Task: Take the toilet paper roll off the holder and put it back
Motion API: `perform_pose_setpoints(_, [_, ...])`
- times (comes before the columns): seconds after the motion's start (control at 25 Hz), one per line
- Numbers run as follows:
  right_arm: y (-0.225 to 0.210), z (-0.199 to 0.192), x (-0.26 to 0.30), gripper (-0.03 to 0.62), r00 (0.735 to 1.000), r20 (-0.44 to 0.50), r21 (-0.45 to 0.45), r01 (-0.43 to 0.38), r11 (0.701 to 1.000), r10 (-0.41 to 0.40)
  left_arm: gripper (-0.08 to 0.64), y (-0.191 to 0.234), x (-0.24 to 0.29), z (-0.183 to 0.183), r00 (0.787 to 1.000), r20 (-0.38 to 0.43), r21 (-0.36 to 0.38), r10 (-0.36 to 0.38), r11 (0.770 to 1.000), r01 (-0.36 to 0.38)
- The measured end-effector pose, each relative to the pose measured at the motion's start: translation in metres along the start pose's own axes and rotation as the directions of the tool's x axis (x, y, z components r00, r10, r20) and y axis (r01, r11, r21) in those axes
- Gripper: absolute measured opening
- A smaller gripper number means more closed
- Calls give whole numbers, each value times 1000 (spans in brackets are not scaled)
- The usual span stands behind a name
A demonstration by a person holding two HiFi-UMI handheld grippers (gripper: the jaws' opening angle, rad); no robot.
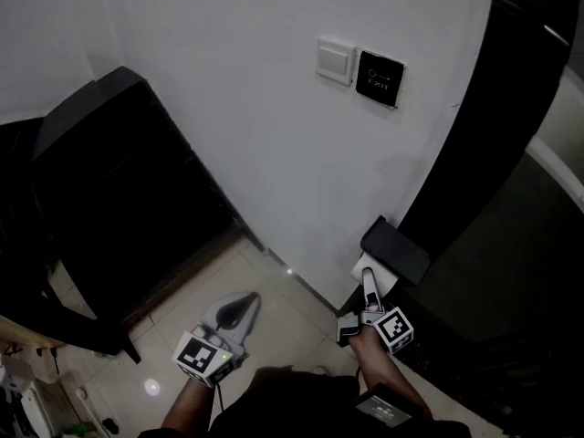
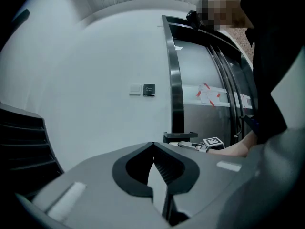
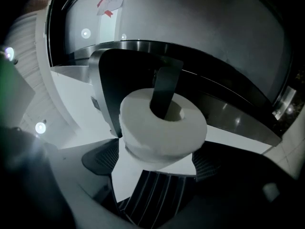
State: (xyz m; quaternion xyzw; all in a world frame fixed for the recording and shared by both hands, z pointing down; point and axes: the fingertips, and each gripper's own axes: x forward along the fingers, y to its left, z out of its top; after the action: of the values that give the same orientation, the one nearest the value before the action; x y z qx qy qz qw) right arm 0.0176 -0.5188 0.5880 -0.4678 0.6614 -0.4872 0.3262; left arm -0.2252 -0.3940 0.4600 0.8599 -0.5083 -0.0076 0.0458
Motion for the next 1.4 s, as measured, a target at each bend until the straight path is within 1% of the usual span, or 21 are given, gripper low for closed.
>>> perform_pose_setpoints(0.12, [5, -8, -12, 464, 998, -64, -14, -2, 1000, 1, 2, -9, 5, 3, 999, 10, 3, -42, 999, 42])
perform_pose_setpoints(0.24, [12, -11, -20, 459, 993, -98, -32, -63, 997, 60, 2, -19, 11, 3, 997, 14, 1, -79, 997, 79])
perform_pose_setpoints(0.28, [14, -11, -23, 457, 991, -111, -38, -72, 997, 68, 2, -23, 12, 3, 996, 14, -1, -89, 996, 89])
perform_pose_setpoints(0.32, [14, -13, -28, 443, 990, -129, -42, -64, 997, 58, 2, -27, 14, 3, 995, 15, -3, -98, 995, 98])
perform_pose_setpoints(0.4, [15, -15, -38, 439, 986, -162, -42, -47, 998, 39, 2, -35, 15, 3, 993, 20, -7, -113, 994, 114])
perform_pose_setpoints(0.52, [20, -15, -49, 427, 982, -179, -53, -69, 996, 58, 2, -44, 15, 3, 991, 29, -9, -129, 991, 130])
perform_pose_setpoints(0.6, [27, -13, -58, 392, 980, -175, -98, -114, 989, 96, 2, -46, 13, 3, 990, 31, -14, -136, 991, 136])
perform_pose_setpoints(0.64, [32, -10, -63, 370, 980, -169, -139, -132, 981, 108, 2, -47, 12, 3, 990, 32, -20, -137, 990, 138])
perform_pose_setpoints(0.76, [53, 5, -85, 327, 983, -148, -301, -146, 942, 105, 2, -47, 9, 5, 989, 44, -40, -140, 989, 142])
perform_pose_setpoints(0.84, [64, 13, -102, 312, 986, -122, -362, -151, 920, 114, 2, -48, 7, 6, 987, 57, -46, -147, 988, 150])
perform_pose_setpoints(0.92, [76, 19, -121, 283, 985, -94, -416, -168, 893, 142, 2, -50, 6, 6, 985, 64, -50, -158, 986, 161])
perform_pose_setpoints(1.0, [92, 28, -141, 260, 985, -65, -508, -170, 844, 159, 2, -52, 6, 4, 983, 67, -59, -170, 983, 174])
perform_pose_setpoints(1.12, [113, 45, -168, 234, 988, -12, -630, -126, 766, 153, 1, -55, 5, 4, 981, 69, -71, -180, 980, 185])
perform_pose_setpoints(1.24, [126, 59, -185, 201, 990, 12, -715, -92, 694, 143, 2, -56, 3, 4, 982, 79, -38, -172, 984, 176])
perform_pose_setpoints(1.28, [129, 62, -188, 191, 990, 11, -734, -86, 673, 139, 2, -58, 1, 5, 982, 81, -30, -168, 985, 171])
perform_pose_setpoints(1.32, [131, 64, -190, 178, 991, 8, -747, -85, 659, 136, 1, -60, -1, 6, 983, 80, -33, -162, 986, 165])
perform_pose_setpoints(1.36, [132, 66, -193, 163, 990, 4, -755, -88, 650, 139, 2, -62, -3, 7, 985, 80, -40, -154, 987, 158])
perform_pose_setpoints(1.4, [133, 67, -195, 161, 989, -3, -760, -97, 643, 146, 2, -64, -6, 8, 986, 81, -46, -143, 988, 147])
